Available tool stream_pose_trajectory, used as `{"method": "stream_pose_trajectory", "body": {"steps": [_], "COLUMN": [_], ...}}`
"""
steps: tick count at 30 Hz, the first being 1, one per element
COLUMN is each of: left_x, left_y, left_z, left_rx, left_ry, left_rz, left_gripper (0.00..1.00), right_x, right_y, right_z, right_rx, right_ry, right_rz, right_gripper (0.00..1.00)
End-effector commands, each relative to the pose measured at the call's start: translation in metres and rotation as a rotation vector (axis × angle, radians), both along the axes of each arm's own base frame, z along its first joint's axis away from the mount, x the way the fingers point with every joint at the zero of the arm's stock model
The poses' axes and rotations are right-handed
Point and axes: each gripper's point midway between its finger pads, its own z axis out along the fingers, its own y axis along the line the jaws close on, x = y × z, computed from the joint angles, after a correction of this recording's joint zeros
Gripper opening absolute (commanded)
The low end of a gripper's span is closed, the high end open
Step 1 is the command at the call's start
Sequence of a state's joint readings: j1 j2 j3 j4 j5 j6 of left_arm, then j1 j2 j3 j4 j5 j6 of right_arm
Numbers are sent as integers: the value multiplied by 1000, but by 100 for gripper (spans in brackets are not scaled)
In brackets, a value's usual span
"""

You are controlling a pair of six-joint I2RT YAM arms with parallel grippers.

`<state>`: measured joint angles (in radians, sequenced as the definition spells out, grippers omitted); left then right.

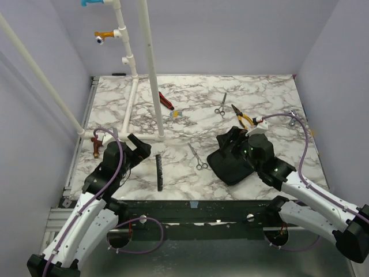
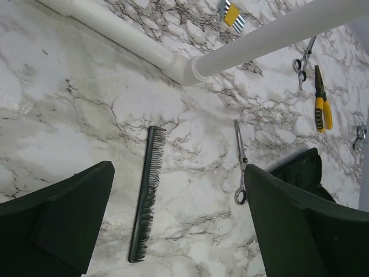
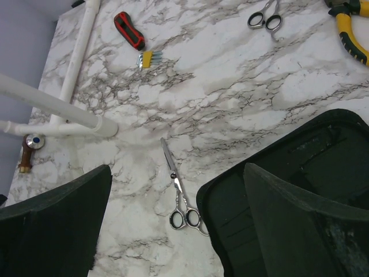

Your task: Sort the hair-cutting tools

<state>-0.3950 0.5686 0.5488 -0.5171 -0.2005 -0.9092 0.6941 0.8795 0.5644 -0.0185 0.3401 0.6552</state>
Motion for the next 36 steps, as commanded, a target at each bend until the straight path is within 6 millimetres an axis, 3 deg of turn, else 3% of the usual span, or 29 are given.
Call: {"method": "stream_pose_trajectory", "body": {"steps": [1, 7, 16, 24, 36], "left_x": [-3, -3, -5, -13, -32], "left_y": [-6, -3, -10, -14, -43], "left_z": [-2, -4, 11, 9, -10], "left_rx": [-7, 53, 190, 126, 14], "left_ry": [-21, -14, -27, -67, -68], "left_rz": [-45, -72, -94, -96, -264], "left_gripper": [98, 98, 99, 98, 98], "right_x": [0, -7, 8, 9, -6], "right_y": [-11, 2, 6, 26, 14], "right_z": [1, 10, -4, -7, -59], "right_rx": [12, -52, -172, -72, -43], "right_ry": [-9, -45, 40, 80, 247], "right_rz": [-62, 73, 45, 82, 11], "right_gripper": [100, 100, 100, 100, 100]}}
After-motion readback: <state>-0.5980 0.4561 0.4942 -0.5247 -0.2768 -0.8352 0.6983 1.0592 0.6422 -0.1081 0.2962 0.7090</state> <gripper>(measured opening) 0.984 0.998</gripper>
